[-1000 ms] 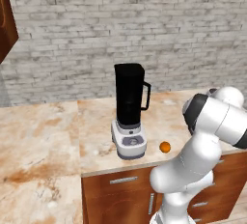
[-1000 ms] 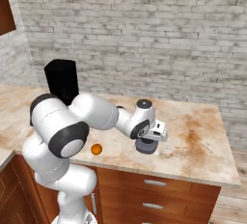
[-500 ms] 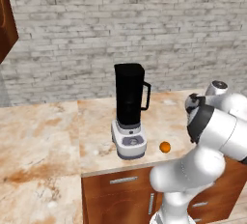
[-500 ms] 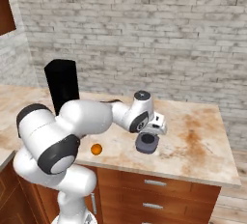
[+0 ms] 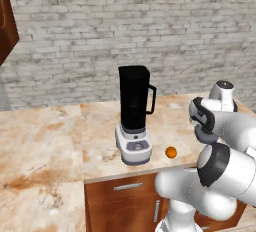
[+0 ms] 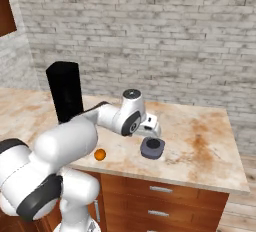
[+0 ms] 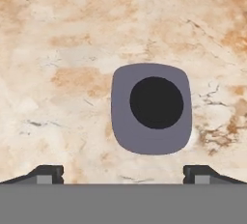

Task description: Open the blender lid, put the tangerine in the blender, close the lid, and start the blender.

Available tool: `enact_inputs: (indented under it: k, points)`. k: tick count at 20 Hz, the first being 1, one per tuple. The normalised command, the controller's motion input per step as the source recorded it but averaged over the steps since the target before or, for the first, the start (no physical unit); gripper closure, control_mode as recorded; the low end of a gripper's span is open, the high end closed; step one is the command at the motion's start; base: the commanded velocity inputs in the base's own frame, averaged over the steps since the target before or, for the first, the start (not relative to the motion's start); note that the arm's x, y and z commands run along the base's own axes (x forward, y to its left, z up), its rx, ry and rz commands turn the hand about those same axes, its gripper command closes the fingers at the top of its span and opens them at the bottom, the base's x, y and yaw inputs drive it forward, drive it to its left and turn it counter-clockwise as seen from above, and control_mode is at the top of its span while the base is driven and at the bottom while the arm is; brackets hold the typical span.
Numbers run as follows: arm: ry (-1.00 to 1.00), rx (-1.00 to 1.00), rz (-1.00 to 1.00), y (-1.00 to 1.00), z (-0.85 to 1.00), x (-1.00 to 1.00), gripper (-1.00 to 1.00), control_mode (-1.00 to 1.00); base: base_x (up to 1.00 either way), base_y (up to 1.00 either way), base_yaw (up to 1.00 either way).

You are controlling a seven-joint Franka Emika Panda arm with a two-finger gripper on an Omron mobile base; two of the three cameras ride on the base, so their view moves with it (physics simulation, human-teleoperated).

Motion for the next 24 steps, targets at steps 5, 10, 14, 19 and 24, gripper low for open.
enact_inputs:
  k: [5,10,14,19,24]
  points:
    - [0.03,0.00,0.02,0.82,-0.05,-0.40,-1.00,-1.00,0.00,0.00,0.00]
    - [0.00,0.00,0.08,0.75,-0.12,-0.11,-1.00,-1.00,0.00,0.00,0.00]
    - [0.01,0.03,0.08,0.55,-0.20,-0.04,-1.00,-1.00,0.00,0.00,0.00]
    - [0.01,0.04,0.06,0.15,-0.16,0.00,-1.00,-1.00,0.00,0.00,0.00]
    - [0.04,0.02,0.06,0.17,-0.08,0.00,-1.00,-1.00,0.00,0.00,0.00]
